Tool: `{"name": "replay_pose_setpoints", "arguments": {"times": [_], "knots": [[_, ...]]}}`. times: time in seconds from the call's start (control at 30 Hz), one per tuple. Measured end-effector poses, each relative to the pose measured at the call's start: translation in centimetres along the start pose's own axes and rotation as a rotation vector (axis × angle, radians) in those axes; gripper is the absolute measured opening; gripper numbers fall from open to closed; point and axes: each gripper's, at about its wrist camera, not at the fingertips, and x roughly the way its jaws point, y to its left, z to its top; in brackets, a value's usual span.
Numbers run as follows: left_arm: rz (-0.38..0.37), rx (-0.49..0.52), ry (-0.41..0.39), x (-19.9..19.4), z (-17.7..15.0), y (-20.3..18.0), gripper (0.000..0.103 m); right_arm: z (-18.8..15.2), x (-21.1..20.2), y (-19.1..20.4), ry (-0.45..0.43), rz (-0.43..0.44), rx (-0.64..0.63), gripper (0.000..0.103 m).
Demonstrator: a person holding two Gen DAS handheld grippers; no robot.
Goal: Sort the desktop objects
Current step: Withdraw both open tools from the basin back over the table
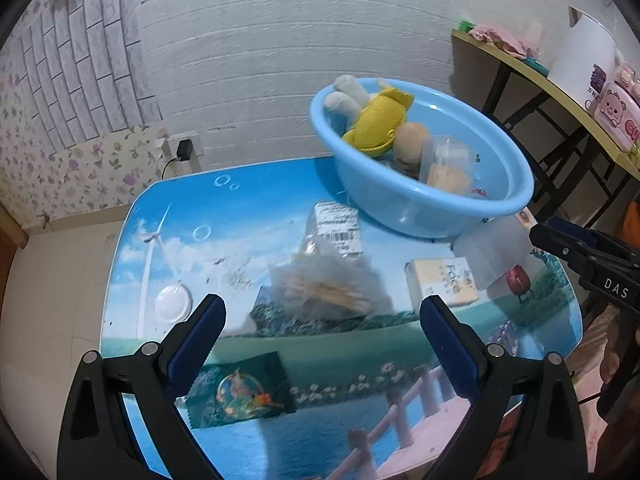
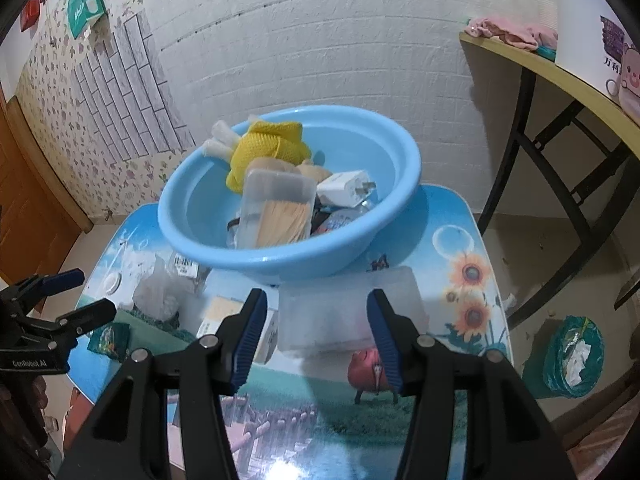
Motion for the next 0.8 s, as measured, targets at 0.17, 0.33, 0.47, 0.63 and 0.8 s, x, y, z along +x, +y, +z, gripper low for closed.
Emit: {"name": "replay_pose_setpoints", "arguments": {"times": [0.17,0.33,0.47,0.63,0.8], "knots": [[0.013,-0.015,0.013,0.0,-0.9,1.1,0.098,-0.8,0.1,0.3,0.018,-0.006,-0.005,0.061],[0.026,-0.031,0.021,0.0,-1.7,2.1,0.098,-1.1,0.0,0.2,0.026,-0.016,0.000,0.062],[0.038,-0.042,0.025,0.0,-2.2,3.0,0.098,-1.4,0.2,0.1,0.037,-0.021,0.003,0.062],[0.050,-0.058,0.032,0.0,-2.7,4.0,0.098,-1.7,0.4,-0.1,0.048,-0.025,0.008,0.070],[0.058,-0.067,0.035,0.0,-3.0,4.7,0.098,-1.9,0.6,-0.2,0.059,-0.030,0.011,0.070]]}}
